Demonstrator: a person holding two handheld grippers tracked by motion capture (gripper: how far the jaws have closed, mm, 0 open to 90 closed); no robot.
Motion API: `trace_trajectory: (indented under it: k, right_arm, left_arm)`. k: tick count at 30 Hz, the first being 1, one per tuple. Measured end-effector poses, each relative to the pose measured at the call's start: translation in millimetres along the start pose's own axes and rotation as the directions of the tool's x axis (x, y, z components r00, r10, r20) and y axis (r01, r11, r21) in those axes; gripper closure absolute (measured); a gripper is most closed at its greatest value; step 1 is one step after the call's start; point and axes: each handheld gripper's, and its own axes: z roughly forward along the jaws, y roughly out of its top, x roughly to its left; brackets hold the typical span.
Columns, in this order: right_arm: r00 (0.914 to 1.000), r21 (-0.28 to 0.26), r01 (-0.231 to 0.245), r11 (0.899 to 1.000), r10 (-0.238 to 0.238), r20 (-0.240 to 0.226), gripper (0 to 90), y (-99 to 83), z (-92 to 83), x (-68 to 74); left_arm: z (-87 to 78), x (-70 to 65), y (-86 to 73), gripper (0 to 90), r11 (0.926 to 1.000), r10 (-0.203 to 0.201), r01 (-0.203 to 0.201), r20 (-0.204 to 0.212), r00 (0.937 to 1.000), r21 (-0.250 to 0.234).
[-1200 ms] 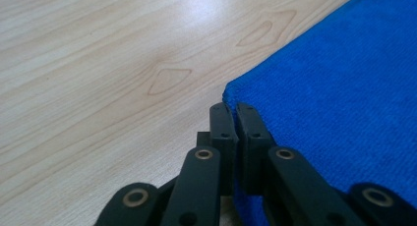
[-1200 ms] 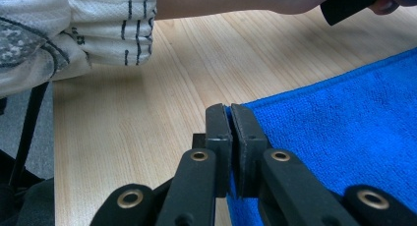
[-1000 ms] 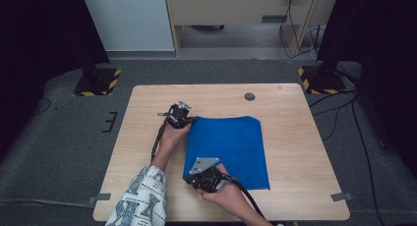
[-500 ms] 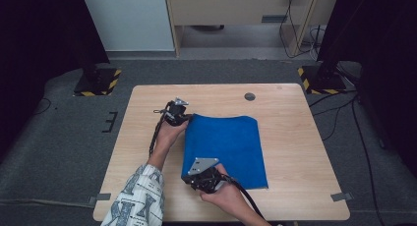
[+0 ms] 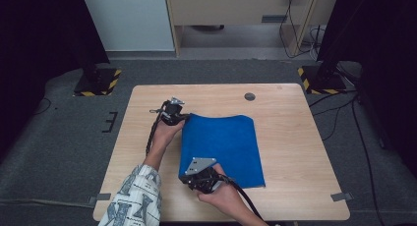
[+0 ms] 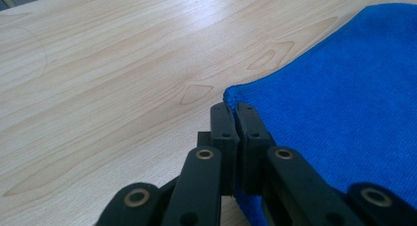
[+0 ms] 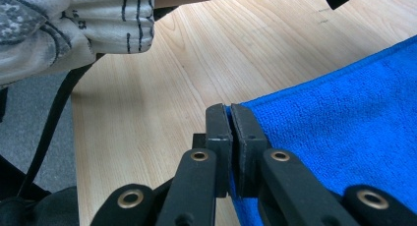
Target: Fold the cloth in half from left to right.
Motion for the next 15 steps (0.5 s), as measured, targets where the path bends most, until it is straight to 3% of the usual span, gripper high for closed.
trace_trajectory:
  k: [15]
  right_arm:
    - [0.9999,-0.028,-0.006,1.0,0.006,0.015,87.4,12.0,2.8,7.4]
  left_arm:
    - [-9.8,9.8,-0.5,87.6,0.9999,-0.014,0.014,-0.008,0.9999,-0.002]
